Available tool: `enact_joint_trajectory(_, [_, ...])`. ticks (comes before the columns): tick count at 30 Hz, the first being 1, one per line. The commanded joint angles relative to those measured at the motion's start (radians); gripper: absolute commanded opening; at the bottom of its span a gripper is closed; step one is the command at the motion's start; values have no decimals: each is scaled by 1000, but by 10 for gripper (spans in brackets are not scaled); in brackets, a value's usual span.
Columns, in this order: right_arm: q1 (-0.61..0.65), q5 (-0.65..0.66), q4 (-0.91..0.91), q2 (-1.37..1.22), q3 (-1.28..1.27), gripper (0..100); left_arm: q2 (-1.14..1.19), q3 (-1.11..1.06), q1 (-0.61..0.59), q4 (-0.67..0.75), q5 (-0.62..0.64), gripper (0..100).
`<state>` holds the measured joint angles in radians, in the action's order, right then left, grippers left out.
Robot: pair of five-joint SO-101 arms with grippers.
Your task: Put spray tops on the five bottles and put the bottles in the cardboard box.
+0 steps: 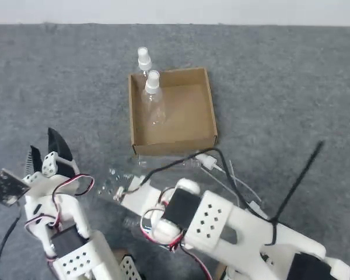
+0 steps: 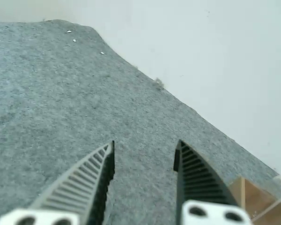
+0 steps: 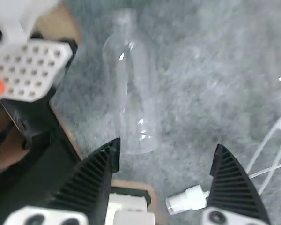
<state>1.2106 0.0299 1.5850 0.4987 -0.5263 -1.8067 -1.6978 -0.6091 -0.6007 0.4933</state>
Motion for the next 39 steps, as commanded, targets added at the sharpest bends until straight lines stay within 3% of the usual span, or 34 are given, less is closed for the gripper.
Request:
enact_joint_trajectory(1, [28, -8, 1, 50, -6, 259, -18, 39, 0, 41, -8, 198])
enact_joint_trajectory(8, [28, -9, -8, 48, -25, 259, -18, 39, 0, 41, -8, 199])
enact_joint_trajectory(28, [22, -2, -519, 39, -462, 257, -18, 39, 0, 41, -9, 199])
enact_joint_trajectory(33, [22, 0, -547, 39, -482, 255, -18, 39, 0, 41, -9, 199])
enact_joint_trajectory(39, [22, 2, -545, 48, -483, 131, -18, 39, 0, 41, -9, 199])
